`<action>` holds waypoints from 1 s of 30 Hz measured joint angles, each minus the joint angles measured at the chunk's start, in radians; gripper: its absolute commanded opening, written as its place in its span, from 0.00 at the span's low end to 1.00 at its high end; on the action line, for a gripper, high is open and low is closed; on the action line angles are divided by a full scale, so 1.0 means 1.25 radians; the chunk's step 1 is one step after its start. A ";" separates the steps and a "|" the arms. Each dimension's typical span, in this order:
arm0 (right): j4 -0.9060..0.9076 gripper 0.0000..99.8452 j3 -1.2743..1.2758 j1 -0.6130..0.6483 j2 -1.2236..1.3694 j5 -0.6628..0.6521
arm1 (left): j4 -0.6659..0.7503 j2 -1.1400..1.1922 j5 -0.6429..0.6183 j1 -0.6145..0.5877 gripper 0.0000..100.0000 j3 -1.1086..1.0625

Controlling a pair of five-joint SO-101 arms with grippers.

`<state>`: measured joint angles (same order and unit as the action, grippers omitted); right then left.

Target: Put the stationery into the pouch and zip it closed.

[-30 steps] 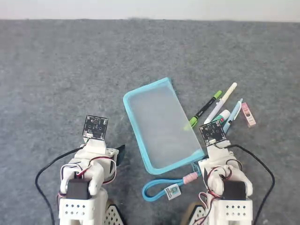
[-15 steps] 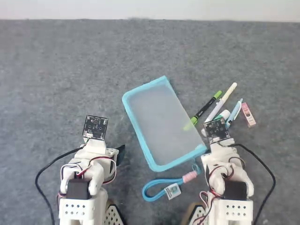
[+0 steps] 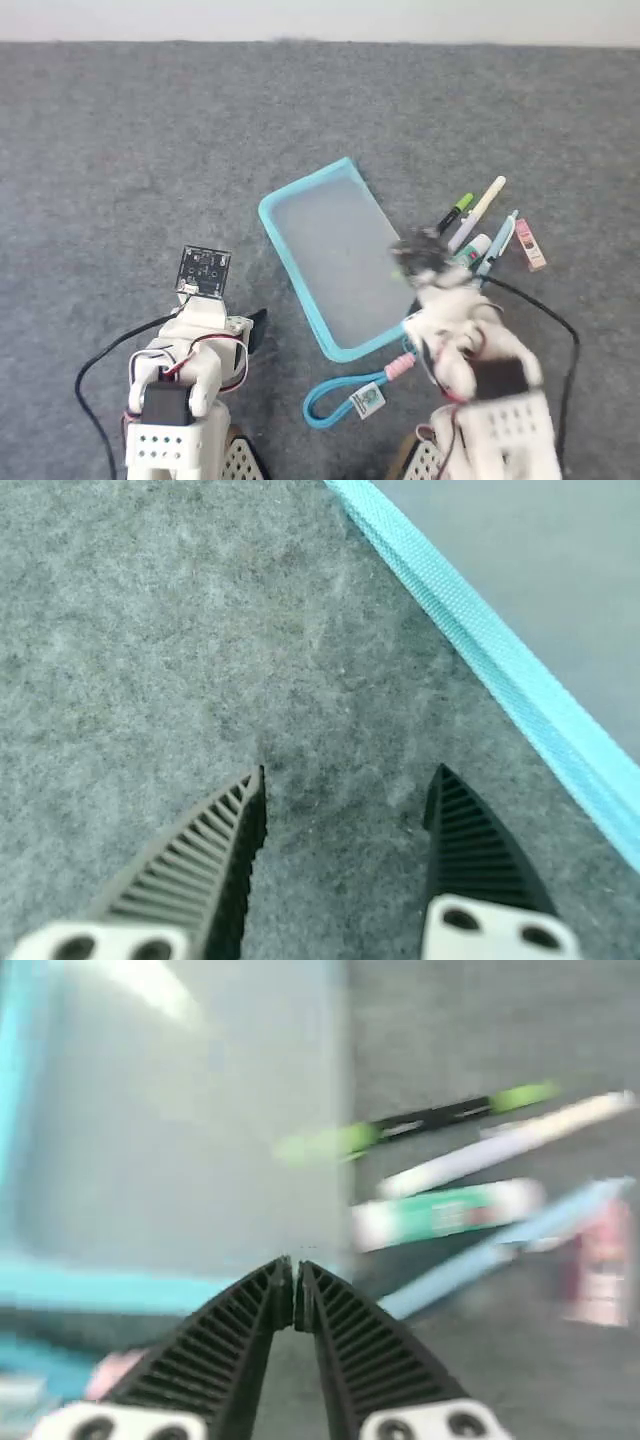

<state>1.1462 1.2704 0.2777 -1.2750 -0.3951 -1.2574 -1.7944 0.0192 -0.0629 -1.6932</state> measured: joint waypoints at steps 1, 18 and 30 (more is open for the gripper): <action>0.000 0.04 -0.016 0.021 0.079 0.004 | 0.000 0.000 0.000 0.000 0.25 0.000; 0.002 0.14 -0.233 0.096 0.675 0.183 | 0.000 0.000 0.000 0.000 0.25 0.000; 0.014 0.14 -0.231 0.081 0.584 0.183 | 0.000 0.000 0.000 0.000 0.25 0.000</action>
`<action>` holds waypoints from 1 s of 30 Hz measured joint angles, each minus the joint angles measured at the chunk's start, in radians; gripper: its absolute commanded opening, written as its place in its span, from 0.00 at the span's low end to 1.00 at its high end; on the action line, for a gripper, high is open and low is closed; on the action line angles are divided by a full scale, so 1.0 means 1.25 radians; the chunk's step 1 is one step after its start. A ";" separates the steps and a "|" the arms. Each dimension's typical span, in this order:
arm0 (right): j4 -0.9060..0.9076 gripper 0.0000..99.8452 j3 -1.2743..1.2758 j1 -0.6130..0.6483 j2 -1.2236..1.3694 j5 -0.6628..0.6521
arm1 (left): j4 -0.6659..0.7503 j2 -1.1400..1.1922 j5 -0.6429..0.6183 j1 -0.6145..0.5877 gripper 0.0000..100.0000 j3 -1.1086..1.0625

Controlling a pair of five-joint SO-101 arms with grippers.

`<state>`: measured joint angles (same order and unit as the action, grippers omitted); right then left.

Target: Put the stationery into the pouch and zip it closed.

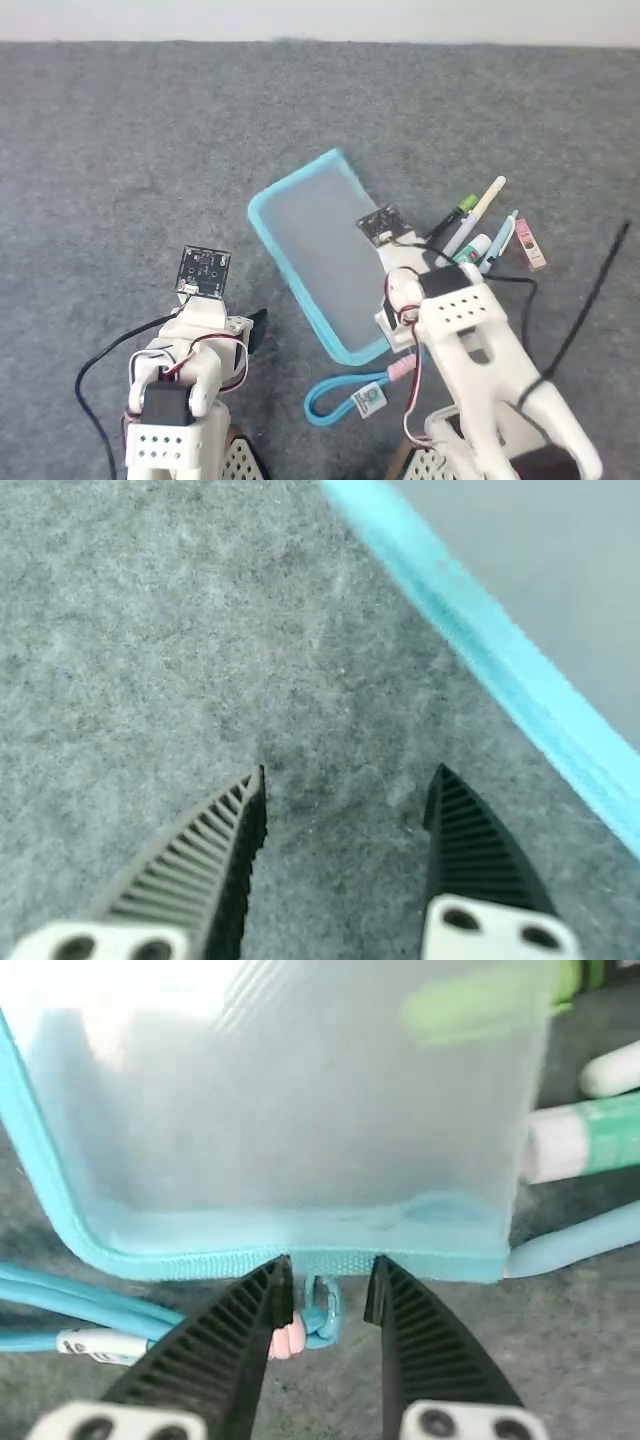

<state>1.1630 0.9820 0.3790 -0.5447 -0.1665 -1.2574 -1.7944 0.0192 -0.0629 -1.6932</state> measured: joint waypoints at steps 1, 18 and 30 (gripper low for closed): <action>0.009 0.14 0.000 -0.007 -0.017 0.000 | 0.000 0.000 0.000 0.000 0.25 0.000; 0.110 0.15 0.043 -0.054 -0.110 0.027 | 0.000 0.000 0.000 0.000 0.25 0.000; 0.023 0.15 0.076 0.109 -0.102 0.098 | 0.000 0.000 0.000 0.000 0.25 0.000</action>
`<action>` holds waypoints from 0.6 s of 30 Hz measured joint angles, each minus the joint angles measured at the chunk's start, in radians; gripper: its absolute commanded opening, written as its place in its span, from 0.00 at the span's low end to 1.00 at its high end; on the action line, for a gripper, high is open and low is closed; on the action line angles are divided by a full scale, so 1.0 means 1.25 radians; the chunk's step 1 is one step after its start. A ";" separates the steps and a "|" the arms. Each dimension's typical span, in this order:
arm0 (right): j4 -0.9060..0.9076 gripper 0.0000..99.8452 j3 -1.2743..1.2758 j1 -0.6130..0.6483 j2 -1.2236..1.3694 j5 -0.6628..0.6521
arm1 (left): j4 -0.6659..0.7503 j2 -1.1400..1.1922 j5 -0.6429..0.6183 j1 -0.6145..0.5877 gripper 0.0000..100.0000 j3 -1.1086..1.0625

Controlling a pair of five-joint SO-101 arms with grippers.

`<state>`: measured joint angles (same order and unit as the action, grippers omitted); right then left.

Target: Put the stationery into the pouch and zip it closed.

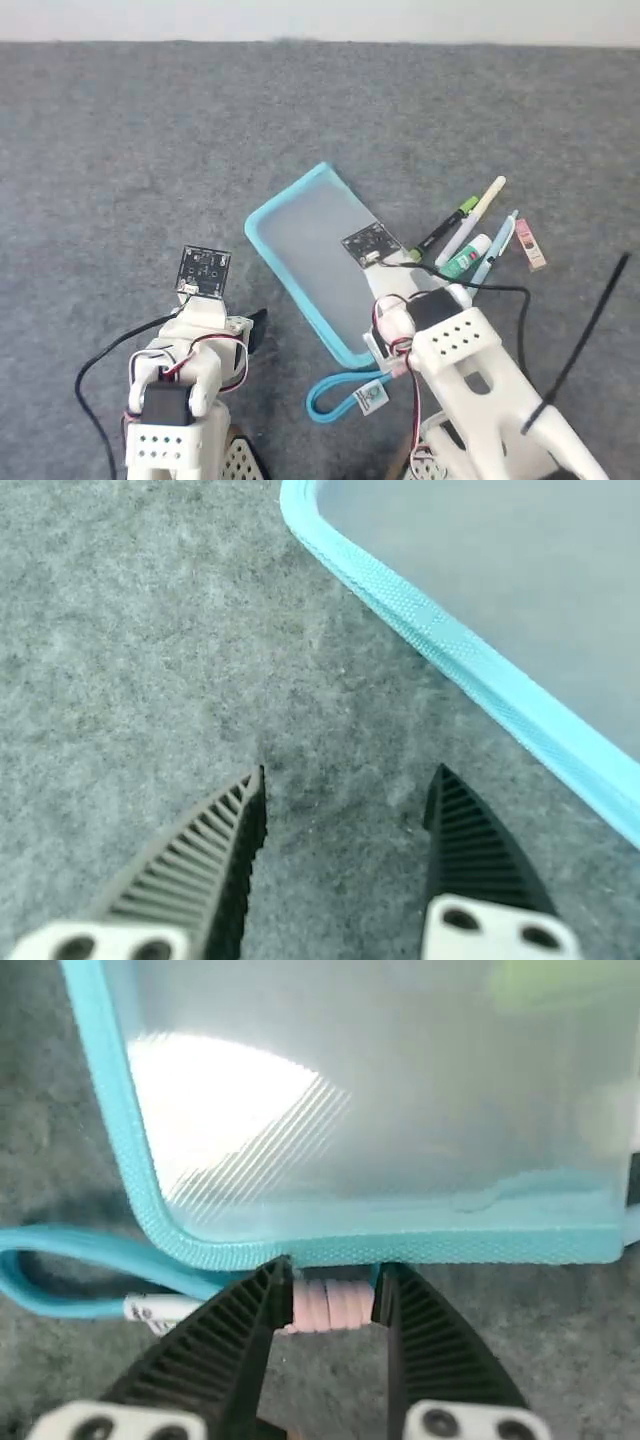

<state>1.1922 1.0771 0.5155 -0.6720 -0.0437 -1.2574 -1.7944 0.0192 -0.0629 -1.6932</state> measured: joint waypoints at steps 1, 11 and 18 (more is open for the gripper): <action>-0.010 0.15 0.002 0.000 0.018 0.004 | 0.000 0.000 0.000 0.000 0.25 0.000; -0.023 0.14 -0.088 -0.022 0.295 0.016 | 0.000 0.000 0.000 0.000 0.25 0.000; -0.070 0.14 -0.199 -0.180 0.385 0.016 | 0.000 0.000 0.000 0.000 0.25 0.000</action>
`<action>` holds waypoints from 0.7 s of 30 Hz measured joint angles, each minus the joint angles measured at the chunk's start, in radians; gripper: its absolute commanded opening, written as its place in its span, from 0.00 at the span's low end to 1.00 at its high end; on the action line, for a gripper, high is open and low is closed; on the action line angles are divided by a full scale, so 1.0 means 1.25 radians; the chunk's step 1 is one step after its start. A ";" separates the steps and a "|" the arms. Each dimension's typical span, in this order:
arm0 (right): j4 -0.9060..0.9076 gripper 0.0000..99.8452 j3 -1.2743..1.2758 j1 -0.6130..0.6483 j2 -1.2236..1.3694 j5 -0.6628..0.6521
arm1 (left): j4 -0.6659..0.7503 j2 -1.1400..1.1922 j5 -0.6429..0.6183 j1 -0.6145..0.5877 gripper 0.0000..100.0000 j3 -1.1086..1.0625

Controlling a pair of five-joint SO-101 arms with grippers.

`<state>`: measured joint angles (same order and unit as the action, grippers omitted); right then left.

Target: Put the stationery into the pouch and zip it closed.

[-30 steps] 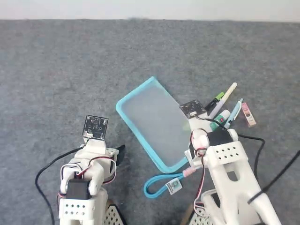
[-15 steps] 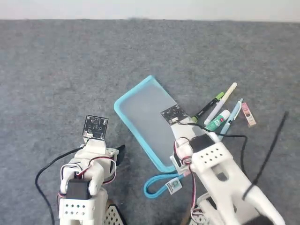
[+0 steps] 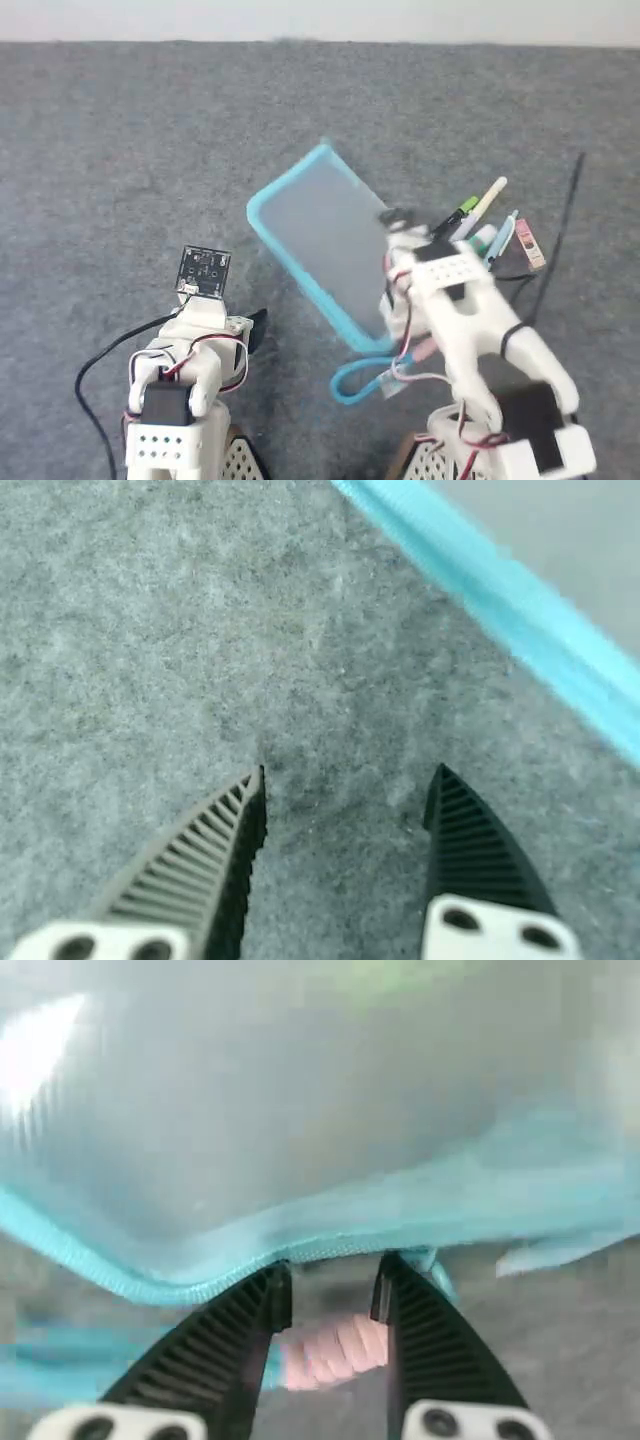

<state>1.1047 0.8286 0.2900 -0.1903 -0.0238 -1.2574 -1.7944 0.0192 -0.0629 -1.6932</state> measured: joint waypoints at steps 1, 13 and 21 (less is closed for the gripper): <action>-0.016 0.14 -0.017 -0.010 0.004 0.000 | 0.000 0.000 0.000 0.000 0.25 0.000; -0.097 0.14 -0.244 0.114 0.039 0.000 | 0.000 0.000 0.000 0.000 0.25 0.000; 0.049 0.15 -0.287 0.072 0.004 0.026 | 0.000 0.000 0.000 0.000 0.25 0.000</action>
<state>1.1661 0.4695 0.3805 -0.1857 0.0084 -1.2574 -1.7944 0.0192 -0.0629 -1.6932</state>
